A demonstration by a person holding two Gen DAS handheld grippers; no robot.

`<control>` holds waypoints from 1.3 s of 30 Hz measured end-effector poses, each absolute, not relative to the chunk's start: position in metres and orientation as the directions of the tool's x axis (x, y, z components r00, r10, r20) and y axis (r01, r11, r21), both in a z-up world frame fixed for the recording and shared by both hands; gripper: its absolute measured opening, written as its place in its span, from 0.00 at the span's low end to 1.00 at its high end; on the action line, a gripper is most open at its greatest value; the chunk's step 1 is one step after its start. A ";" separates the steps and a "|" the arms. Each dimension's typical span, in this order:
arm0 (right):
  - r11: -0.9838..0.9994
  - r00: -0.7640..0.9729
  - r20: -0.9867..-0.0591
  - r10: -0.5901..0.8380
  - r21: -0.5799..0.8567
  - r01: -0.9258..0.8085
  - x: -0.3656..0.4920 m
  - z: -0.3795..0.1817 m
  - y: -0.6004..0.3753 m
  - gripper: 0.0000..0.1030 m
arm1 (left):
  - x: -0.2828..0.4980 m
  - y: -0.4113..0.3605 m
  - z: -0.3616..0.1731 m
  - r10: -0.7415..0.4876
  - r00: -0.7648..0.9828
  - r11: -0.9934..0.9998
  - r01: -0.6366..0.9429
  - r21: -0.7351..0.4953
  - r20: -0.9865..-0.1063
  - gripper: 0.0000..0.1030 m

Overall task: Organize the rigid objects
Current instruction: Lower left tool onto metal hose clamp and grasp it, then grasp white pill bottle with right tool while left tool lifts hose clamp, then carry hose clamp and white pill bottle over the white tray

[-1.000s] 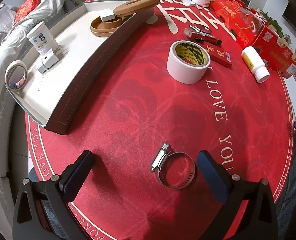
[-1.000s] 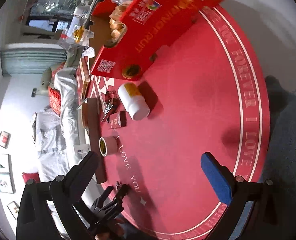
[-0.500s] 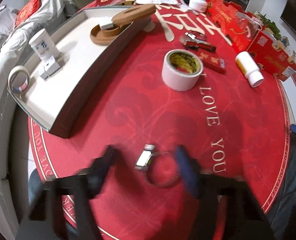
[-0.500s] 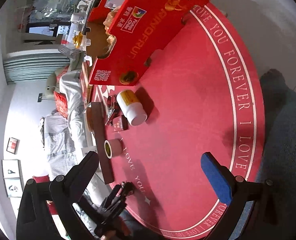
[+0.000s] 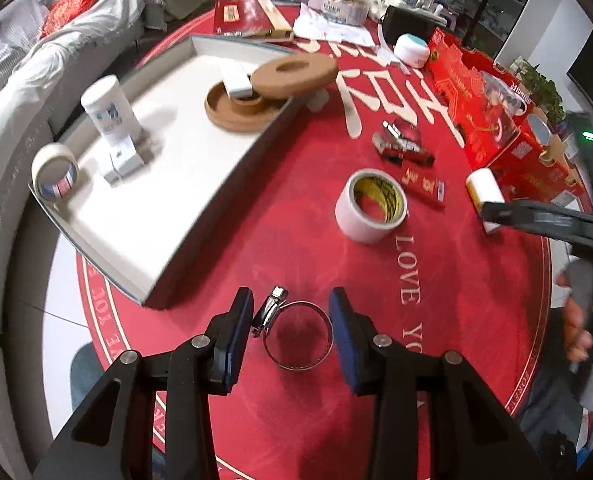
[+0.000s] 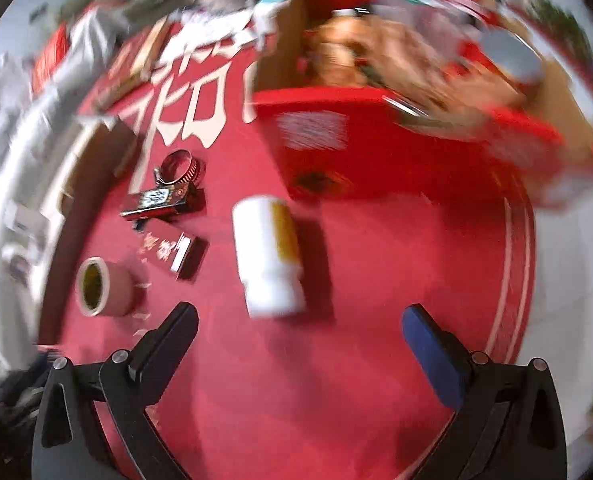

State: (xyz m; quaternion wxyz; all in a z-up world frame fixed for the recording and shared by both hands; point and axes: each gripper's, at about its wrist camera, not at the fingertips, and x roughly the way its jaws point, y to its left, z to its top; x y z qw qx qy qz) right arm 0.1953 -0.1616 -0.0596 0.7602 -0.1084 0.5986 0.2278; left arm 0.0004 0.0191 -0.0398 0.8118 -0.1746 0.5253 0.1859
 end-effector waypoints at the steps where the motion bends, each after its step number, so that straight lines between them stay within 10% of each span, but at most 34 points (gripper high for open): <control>1: 0.870 0.175 -0.967 0.186 0.079 -0.487 0.198 -0.066 -0.152 0.89 | 0.001 0.020 -0.038 0.122 0.380 0.870 -0.485 -0.085 -0.917 0.41; 5: 0.854 0.191 -0.974 0.124 0.007 -0.520 0.195 -0.075 -0.135 0.36 | 0.003 0.022 -0.032 0.139 0.383 0.869 -0.489 -0.073 -0.913 0.42; 13: 0.886 0.209 -0.946 0.246 0.132 -0.444 0.178 -0.036 -0.171 0.36 | -0.001 0.029 0.013 0.188 0.447 0.847 -0.525 -0.086 -0.875 0.41; 27: 0.702 0.371 -0.723 0.583 0.219 -0.678 0.155 0.188 -0.058 0.36 | 0.005 0.093 0.208 0.447 0.659 0.791 -0.607 -0.077 -0.605 0.41; 39: 0.631 0.305 -0.766 0.566 0.165 -0.758 0.155 0.165 0.068 0.36 | -0.008 0.177 0.114 0.510 0.468 0.643 -0.765 -0.042 -0.722 0.41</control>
